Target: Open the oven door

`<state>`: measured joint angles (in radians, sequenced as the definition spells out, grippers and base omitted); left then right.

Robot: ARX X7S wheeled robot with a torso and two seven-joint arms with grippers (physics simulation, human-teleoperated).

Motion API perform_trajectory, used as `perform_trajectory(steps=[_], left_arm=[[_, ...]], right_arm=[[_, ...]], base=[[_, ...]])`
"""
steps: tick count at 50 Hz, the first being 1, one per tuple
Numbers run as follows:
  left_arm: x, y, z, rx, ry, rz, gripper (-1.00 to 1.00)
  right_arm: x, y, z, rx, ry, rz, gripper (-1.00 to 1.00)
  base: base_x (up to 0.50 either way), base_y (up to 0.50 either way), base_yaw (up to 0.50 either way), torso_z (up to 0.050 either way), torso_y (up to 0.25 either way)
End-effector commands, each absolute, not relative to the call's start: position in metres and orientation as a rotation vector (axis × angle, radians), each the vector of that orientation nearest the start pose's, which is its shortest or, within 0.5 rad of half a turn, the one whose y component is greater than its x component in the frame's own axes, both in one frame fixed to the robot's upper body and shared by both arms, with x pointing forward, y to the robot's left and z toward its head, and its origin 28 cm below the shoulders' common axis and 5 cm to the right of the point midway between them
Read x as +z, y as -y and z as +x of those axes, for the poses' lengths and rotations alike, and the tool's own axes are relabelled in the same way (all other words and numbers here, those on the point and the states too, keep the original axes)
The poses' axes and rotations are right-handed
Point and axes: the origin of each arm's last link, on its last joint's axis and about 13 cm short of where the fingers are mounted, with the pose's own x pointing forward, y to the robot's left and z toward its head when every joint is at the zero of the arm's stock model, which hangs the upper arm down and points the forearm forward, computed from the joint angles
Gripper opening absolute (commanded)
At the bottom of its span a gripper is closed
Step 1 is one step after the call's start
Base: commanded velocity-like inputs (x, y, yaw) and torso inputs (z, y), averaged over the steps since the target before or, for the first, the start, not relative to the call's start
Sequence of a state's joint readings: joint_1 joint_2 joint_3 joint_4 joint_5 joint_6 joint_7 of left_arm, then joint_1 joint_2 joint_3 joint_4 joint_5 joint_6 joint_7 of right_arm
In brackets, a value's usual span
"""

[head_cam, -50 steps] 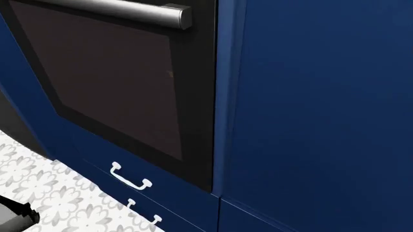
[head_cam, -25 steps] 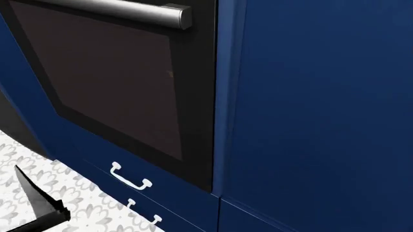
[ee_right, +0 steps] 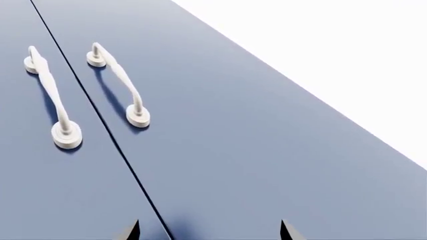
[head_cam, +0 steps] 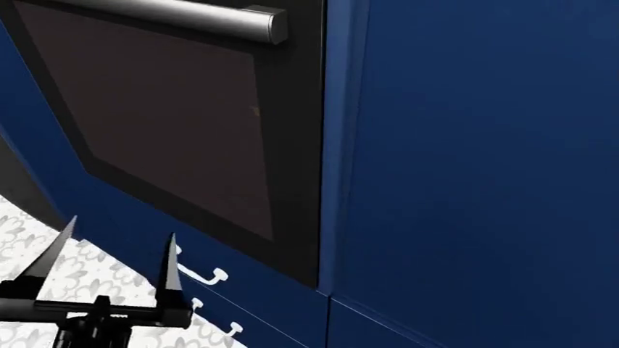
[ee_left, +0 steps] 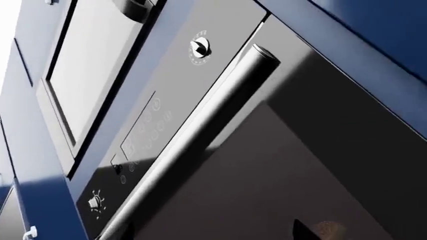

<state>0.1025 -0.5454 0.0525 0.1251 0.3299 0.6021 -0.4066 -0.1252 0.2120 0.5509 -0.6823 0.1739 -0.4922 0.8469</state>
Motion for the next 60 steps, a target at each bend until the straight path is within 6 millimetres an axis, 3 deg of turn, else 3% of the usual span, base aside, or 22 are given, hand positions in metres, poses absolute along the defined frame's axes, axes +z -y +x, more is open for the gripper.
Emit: perform_trajectory(steps=[1, 13, 36, 43, 50, 60], left_arm=[[0.101, -0.3, 0.209, -0.151, 0.72, 0.803, 1.0], [0.136, -0.312, 0.217, -0.229, 0.729, 1.044, 1.0], [0.196, -0.329, 0.214, -0.355, 0.727, 1.278, 1.0], [0.225, -0.33, 0.215, -0.391, 0.704, 1.404, 1.0], [0.257, -0.33, 0.219, -0.405, 0.705, 1.474, 1.0], [0.27, -0.33, 0.239, -0.442, 0.695, 1.446, 1.0]], right_arm=[[0.185, 0.205, 0.132, -1.056, 1.214, 0.155, 1.0], [0.185, 0.205, 0.131, -1.056, 1.214, 0.155, 1.0], [0.186, 0.205, 0.131, -1.062, 1.212, 0.151, 1.0], [0.186, 0.205, 0.132, -1.062, 1.213, 0.151, 1.0], [0.186, 0.205, 0.132, -1.061, 1.213, 0.151, 1.0], [0.185, 0.205, 0.131, -1.058, 1.212, 0.15, 1.0]], base=[[0.0, 0.0, 0.0, 0.0, 0.015], [0.0, 0.0, 0.0, 0.0, 0.0], [0.0, 0.0, 0.0, 0.0, 0.0], [0.0, 0.0, 0.0, 0.0, 0.0], [0.0, 0.0, 0.0, 0.0, 0.0], [0.0, 0.0, 0.0, 0.0, 0.0]])
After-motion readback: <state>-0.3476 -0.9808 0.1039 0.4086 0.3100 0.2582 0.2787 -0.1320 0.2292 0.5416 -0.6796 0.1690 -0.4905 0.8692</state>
